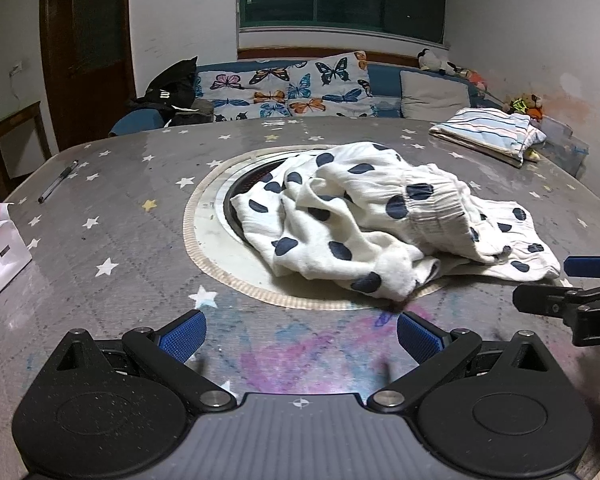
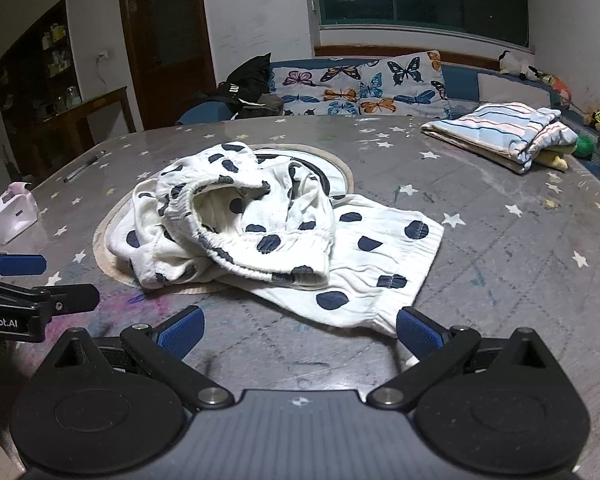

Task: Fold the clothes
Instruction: 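Move both grippers toward the crumpled white polka-dot pants on the table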

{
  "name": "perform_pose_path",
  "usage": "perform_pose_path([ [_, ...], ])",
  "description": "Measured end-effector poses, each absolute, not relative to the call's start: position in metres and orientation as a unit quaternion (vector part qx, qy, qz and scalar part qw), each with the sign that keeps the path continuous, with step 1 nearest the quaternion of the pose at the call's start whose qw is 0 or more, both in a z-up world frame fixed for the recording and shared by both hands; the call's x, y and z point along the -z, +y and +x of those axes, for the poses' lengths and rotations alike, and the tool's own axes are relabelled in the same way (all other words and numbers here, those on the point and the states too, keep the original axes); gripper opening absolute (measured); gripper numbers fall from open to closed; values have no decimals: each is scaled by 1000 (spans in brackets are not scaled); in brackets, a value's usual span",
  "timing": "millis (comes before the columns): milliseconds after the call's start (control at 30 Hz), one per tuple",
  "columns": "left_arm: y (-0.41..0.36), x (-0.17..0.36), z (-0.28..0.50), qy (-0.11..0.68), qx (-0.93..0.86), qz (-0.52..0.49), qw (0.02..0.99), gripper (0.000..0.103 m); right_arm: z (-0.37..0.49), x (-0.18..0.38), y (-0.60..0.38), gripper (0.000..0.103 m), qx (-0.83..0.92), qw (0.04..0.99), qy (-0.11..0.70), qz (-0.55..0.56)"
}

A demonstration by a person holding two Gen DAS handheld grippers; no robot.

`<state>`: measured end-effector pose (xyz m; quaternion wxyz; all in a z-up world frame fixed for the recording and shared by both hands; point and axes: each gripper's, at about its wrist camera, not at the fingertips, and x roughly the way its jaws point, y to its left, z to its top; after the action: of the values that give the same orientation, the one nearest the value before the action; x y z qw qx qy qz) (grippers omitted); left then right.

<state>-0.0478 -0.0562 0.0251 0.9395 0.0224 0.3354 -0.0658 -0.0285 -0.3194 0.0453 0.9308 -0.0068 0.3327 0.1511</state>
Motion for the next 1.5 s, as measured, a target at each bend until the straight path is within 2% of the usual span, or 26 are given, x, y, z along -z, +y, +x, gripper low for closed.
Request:
perform_pose_path([
  [500, -65, -28, -51, 340, 75, 31, 937, 103, -58, -57, -307, 103, -157, 922, 353, -7],
  [633, -68, -29, -50, 341, 75, 32, 937, 103, -58, -53, -305, 103, -115, 930, 350, 12],
  [1500, -73, -30, -31, 349, 85, 27, 933, 103, -38, -42, -294, 103, -113, 928, 356, 4],
])
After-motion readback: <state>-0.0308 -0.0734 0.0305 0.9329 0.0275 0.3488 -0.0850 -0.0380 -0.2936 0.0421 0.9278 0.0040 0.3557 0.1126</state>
